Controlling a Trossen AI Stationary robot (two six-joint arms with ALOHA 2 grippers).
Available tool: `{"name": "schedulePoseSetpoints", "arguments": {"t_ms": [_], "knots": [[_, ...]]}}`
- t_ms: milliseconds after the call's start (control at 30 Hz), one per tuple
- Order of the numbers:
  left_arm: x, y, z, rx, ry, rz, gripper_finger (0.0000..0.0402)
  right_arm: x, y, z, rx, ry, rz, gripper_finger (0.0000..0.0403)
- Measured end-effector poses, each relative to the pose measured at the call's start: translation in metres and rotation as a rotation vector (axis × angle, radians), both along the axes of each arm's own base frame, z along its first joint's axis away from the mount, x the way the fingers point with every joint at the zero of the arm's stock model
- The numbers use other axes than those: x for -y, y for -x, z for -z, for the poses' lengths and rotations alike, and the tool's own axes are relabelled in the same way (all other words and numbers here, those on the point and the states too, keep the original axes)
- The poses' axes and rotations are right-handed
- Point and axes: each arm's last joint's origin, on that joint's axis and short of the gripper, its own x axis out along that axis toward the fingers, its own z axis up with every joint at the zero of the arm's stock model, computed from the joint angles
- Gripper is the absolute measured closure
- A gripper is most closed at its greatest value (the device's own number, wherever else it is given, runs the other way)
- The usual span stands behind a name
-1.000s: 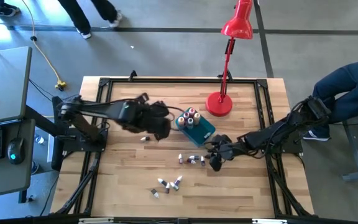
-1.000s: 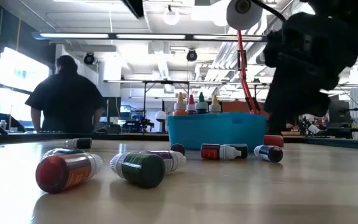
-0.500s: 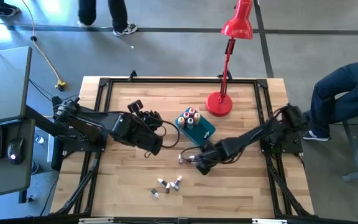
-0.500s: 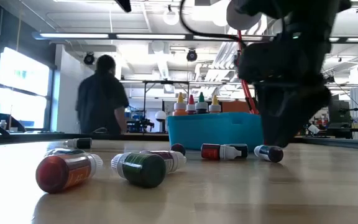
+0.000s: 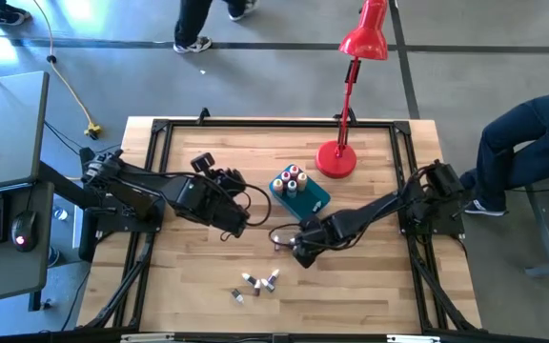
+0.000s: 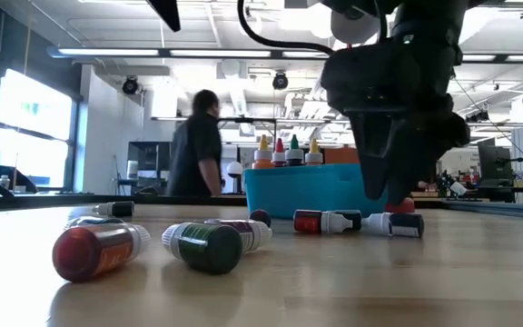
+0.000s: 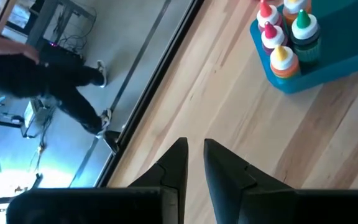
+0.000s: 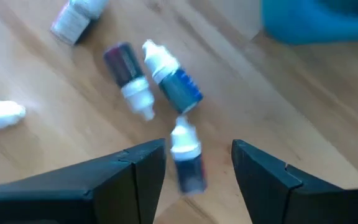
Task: Pick & Place food coloring
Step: Put the small food coloring bottle into the blue container
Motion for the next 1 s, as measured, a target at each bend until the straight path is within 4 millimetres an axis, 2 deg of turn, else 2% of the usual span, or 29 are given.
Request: {"name": "schedulePoseSetpoints", "arguments": {"t_ms": [200, 467, 833, 1000], "knots": [[0.000, 0.001, -0.001, 0.007, 0.000, -0.003, 0.0354, -0.006, 0.003, 0.001, -0.011, 0.002, -0.058, 0.0226], [0.000, 0.001, -0.001, 0.009, 0.011, -0.007, 0.0354, -0.006, 0.002, 0.008, -0.028, 0.089, -0.225, 0.0226], [0.001, 0.001, 0.000, 0.016, 0.043, -0.019, 0.0354, -0.010, -0.004, 0.034, -0.081, 0.103, -0.274, 0.0227], [0.000, 0.001, 0.000, 0.016, 0.045, -0.020, 0.0354, -0.008, -0.001, 0.034, -0.108, 0.122, -0.246, 0.0257]]}}
